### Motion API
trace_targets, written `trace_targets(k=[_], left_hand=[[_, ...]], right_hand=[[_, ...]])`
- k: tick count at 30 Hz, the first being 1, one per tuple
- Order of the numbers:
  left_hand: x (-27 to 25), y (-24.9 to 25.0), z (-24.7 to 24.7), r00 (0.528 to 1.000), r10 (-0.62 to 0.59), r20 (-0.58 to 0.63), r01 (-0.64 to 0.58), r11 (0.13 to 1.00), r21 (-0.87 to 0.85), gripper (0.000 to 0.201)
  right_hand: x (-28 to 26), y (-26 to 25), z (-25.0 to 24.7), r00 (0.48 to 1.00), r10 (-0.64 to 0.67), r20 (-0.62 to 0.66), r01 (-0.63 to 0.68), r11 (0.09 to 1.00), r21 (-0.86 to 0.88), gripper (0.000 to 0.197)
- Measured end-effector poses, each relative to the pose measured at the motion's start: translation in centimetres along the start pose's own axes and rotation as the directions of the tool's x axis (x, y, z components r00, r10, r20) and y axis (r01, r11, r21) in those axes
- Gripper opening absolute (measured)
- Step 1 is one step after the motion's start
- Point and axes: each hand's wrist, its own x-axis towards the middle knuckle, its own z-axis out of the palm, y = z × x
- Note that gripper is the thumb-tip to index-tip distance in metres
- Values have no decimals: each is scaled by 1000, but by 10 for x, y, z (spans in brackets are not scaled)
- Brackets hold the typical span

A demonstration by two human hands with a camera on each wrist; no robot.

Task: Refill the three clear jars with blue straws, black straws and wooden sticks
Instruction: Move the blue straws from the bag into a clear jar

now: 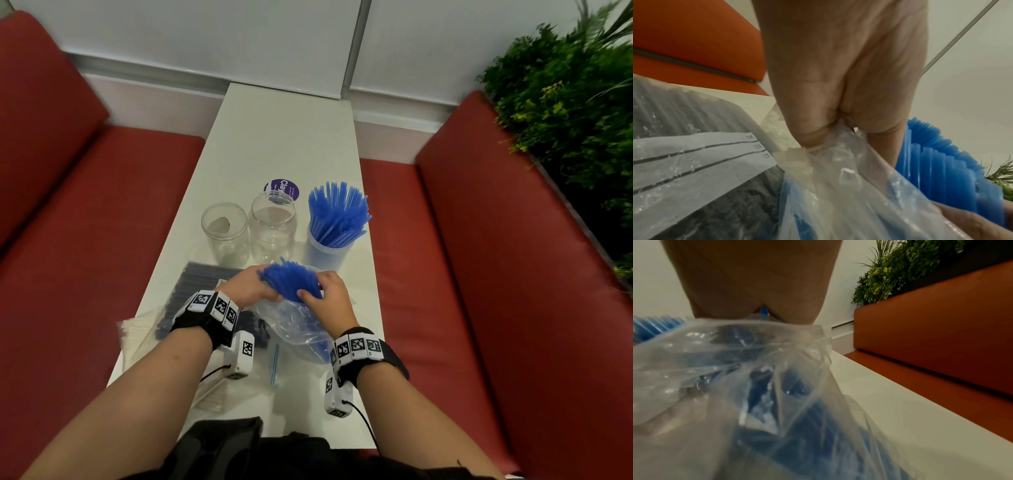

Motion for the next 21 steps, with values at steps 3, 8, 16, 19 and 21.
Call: trace_targets(k=[3,8,16,19,21], left_hand=[[-8,6,-2,1000,17,-3,-17,983,-181,41],[-10,14,-7,995,47,92,-13,940,-340,69],[-14,9,-9,987,62,146,-1,922,-387,79],[-13,4,-8,993,3,114,41,924,-379,84],[-12,1,-7,996,-74,59,89,936,-339,90]], right_hand=[[2,-7,-3,999,-30,-18,31,998,59,27],[8,-22,-12,997,-43,-58,55,974,221,17],[15,-36,-21,989,-49,-140,98,923,371,31],[19,-36,-21,982,-23,-185,96,912,399,24],[18,-30,-17,995,30,-90,9,918,396,19]])
